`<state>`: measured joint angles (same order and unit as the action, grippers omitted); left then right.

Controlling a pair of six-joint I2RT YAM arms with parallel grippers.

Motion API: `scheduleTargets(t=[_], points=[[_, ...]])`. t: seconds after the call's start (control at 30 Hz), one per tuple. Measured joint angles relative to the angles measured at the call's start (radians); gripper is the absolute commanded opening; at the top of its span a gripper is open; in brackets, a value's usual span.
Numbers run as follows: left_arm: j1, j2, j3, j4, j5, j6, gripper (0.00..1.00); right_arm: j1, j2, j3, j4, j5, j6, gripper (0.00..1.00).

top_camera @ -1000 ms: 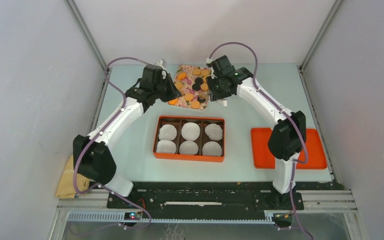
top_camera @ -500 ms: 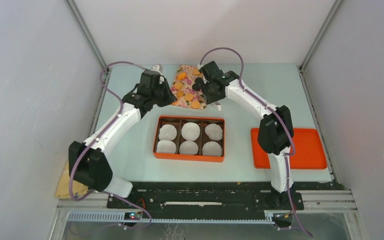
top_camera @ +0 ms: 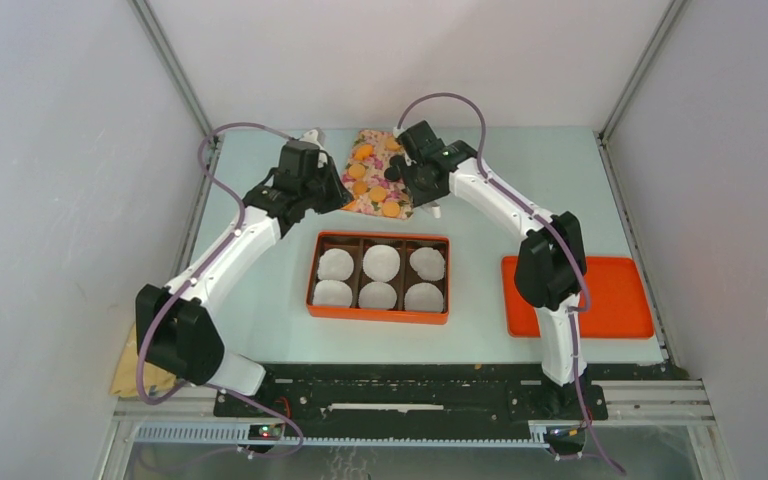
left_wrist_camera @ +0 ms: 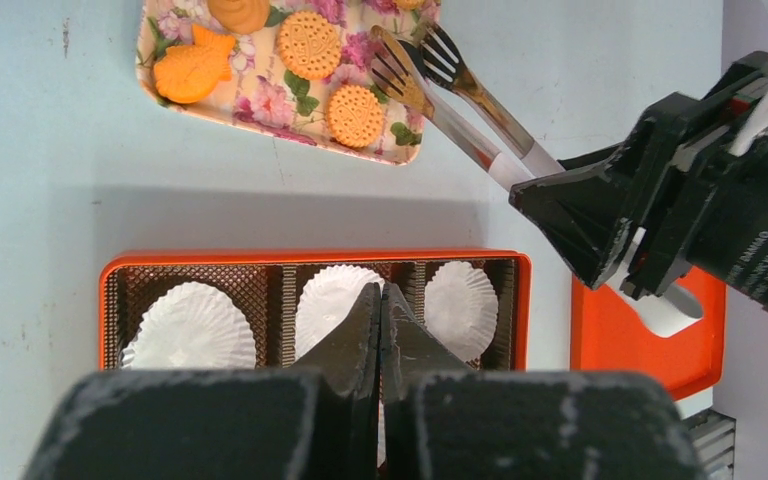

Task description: Pack the cookies

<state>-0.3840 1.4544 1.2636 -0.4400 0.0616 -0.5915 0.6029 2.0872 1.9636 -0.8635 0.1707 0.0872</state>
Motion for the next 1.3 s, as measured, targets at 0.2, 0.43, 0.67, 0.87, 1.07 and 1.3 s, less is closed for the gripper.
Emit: scheduleTargets(t=[0.2, 0.43, 0.67, 0.87, 1.07, 1.3], points=[[0.008, -0.037, -0.006, -0.018, -0.030, -0.001, 0.00, 0.000, 0.000, 0.039, -0.002, 0.003, 0.000, 0.13], [0.029, -0.097, -0.006, -0.043, -0.078, 0.000, 0.00, 0.001, -0.004, 0.043, -0.006, -0.013, 0.005, 0.11], [0.069, -0.150, -0.003, -0.090, -0.140, -0.004, 0.00, 0.061, -0.154, -0.057, -0.014, -0.022, 0.011, 0.11], [0.176, -0.163, 0.025, -0.132, -0.165, -0.026, 0.00, 0.195, -0.351, -0.127, -0.014, -0.049, 0.024, 0.12], [0.269, -0.157, 0.134, -0.191, -0.189, -0.048, 0.00, 0.335, -0.425, -0.229, -0.006, -0.086, 0.047, 0.11], [0.301, -0.157, 0.143, -0.206, -0.163, -0.065, 0.00, 0.428, -0.334, -0.290, 0.005, -0.114, 0.059, 0.11]])
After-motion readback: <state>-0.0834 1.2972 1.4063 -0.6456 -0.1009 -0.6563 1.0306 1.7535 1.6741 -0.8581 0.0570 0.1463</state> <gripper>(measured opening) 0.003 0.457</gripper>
